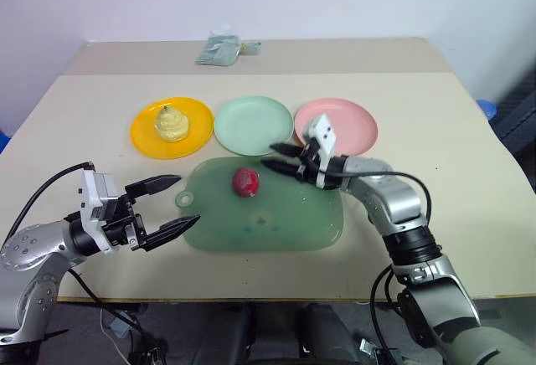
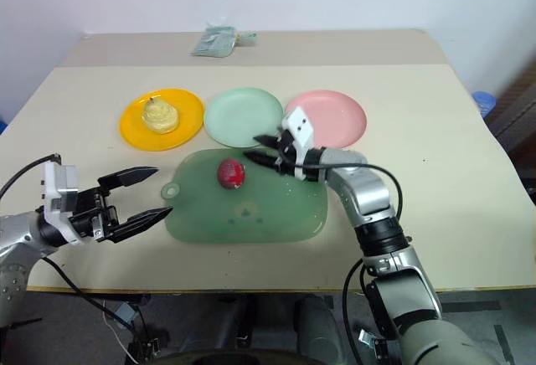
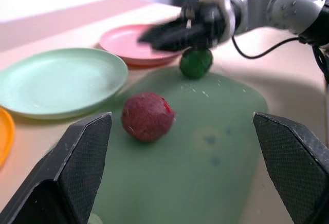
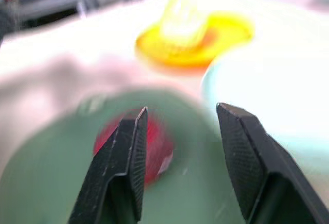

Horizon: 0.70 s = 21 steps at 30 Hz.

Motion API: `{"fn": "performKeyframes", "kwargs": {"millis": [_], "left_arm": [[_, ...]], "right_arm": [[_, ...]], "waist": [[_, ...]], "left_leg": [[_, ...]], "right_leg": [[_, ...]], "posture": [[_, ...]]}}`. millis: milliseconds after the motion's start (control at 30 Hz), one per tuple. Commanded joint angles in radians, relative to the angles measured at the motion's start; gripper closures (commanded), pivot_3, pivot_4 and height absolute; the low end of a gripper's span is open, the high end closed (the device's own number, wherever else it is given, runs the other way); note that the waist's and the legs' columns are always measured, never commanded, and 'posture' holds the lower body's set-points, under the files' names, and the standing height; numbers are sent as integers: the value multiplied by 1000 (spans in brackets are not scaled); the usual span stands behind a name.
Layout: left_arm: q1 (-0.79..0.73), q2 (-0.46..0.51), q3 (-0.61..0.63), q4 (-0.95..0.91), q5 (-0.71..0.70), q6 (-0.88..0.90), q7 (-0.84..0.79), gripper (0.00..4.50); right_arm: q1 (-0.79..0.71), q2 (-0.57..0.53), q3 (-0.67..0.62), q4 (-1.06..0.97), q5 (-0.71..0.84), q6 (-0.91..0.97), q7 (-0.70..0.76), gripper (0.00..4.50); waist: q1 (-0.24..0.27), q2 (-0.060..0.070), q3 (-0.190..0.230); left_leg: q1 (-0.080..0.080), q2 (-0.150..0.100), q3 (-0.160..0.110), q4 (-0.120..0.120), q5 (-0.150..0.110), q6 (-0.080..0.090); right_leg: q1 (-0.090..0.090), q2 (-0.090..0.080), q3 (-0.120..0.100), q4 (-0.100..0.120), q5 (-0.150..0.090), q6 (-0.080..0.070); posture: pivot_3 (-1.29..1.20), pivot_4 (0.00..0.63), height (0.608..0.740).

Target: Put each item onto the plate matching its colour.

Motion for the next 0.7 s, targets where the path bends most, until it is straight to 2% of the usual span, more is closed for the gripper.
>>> {"fn": "performKeyframes", "kwargs": {"millis": [33, 200, 233, 267, 400, 700], "left_arm": [[3, -20, 2, -39, 9, -10, 29, 0], [-5, -35, -9, -33, 20, -15, 38, 0], [-6, -36, -10, -29, 23, -18, 37, 0], [-7, -36, -9, -25, 24, -20, 35, 0], [8, -31, 11, -5, 25, -30, 13, 0], [131, -13, 97, 21, 34, -63, -68, 0]], "right_arm": [[-34, -13, -42, -52, 29, 13, -10, 2336], [-45, -44, -29, -57, 30, 35, 21, 2336], [-42, -51, -18, -62, 24, 34, 31, 1962], [-36, -55, -5, -73, 26, 43, 44, 1793], [-22, -20, 57, -94, 6, 34, 44, 31], [-53, 71, 189, -4, -109, -20, 7, 31]], "waist": [[0, 0, 0], [-1, 0, 0], [-1, 0, 0], [-2, 0, 0], [-8, 0, 0], [-2, 0, 0]], "left_leg": [[0, 0, 0, 0, 0, 0], [0, 0, 0, 0, 0, 0], [0, 0, 0, 0, 0, 0], [0, 0, 0, 0, 0, 0], [0, 0, 0, -1, 0, 0], [0, 0, 0, 0, 0, 0]], "right_leg": [[0, 0, 0, 0, 0, 0], [0, 0, 0, 0, 0, 0], [0, 0, 0, 0, 0, 0], [0, 0, 0, 0, 0, 0], [-1, 0, 0, 0, 0, 0], [-4, 0, 0, 0, 0, 0]], "posture": [[0, 150, 740], [0, 150, 740], [0, 150, 740], [0, 150, 740], [0, 150, 740], [0, 150, 740]]}}
